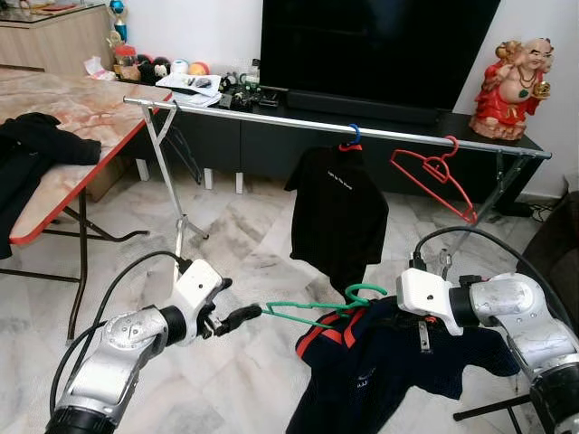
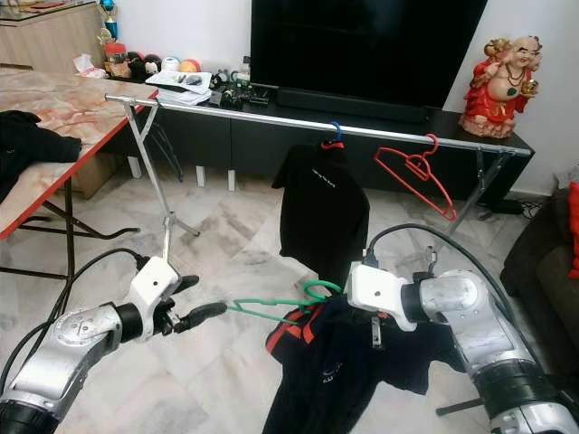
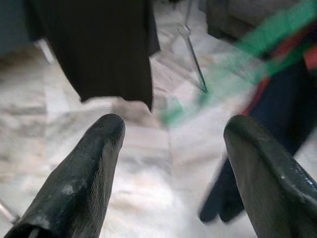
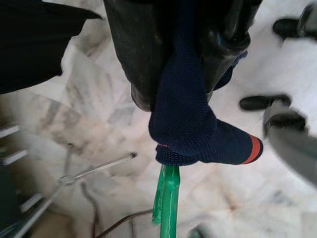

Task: Hang hanger

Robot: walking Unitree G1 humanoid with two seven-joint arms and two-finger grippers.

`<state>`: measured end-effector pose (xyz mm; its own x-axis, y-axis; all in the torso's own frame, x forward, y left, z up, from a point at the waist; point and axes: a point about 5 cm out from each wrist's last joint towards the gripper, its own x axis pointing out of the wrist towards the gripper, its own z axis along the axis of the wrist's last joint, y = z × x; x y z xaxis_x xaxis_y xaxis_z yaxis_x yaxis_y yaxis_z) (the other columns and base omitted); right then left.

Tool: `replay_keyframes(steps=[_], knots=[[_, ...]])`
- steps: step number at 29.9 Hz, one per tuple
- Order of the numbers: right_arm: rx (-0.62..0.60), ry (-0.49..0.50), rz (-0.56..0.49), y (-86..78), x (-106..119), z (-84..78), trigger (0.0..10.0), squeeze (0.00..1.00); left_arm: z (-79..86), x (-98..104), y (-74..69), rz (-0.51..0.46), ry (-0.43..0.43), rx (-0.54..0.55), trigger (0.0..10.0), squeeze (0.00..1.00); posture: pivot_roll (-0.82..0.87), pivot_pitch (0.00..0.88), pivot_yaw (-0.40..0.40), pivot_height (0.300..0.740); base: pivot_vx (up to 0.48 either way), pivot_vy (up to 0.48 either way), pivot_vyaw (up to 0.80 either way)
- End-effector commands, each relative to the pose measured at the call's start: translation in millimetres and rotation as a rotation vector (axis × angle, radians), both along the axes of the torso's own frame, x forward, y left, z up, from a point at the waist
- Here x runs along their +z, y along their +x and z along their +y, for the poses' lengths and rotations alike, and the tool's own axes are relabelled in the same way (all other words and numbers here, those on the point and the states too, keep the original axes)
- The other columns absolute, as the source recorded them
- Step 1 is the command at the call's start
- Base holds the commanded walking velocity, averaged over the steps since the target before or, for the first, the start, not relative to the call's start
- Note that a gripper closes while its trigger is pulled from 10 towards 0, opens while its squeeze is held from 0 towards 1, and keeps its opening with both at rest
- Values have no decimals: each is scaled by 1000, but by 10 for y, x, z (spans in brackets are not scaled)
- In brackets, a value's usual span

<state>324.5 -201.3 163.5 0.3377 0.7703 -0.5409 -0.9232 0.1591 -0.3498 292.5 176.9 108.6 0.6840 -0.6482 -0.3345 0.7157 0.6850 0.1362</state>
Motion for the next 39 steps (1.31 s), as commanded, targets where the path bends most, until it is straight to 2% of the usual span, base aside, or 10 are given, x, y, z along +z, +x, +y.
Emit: replay_keyframes(steps=[1,9,15,26,30,34,39], knots=[[-27,94,-88,68,315,-56,0,0,-26,-44,-48,44,-4,-33,10000,0,89,0,-98,740,0,0,0],[-31,173,-120,59,517,-109,0,0,-87,-144,-64,92,-47,-45,10000,0,81,0,-96,740,0,0,0],[16,225,-124,11,628,-42,0,0,-350,-155,9,86,-138,-72,10000,0,73,0,-96,740,0,0,0],[35,226,-124,-19,693,-4,0,0,-635,-189,69,88,-183,-116,10000,0,63,0,-103,740,0,0,0],[39,227,-125,-23,703,1,0,0,-663,-204,80,91,-196,-97,10000,0,63,0,-103,740,0,0,0],[45,226,-125,-34,714,13,0,0,-684,-224,143,81,-219,-7,10000,0,60,0,-105,740,0,0,0],[47,223,-124,-38,709,22,0,0,-722,-244,138,108,-240,-16,10000,0,56,0,-103,740,0,0,0]])
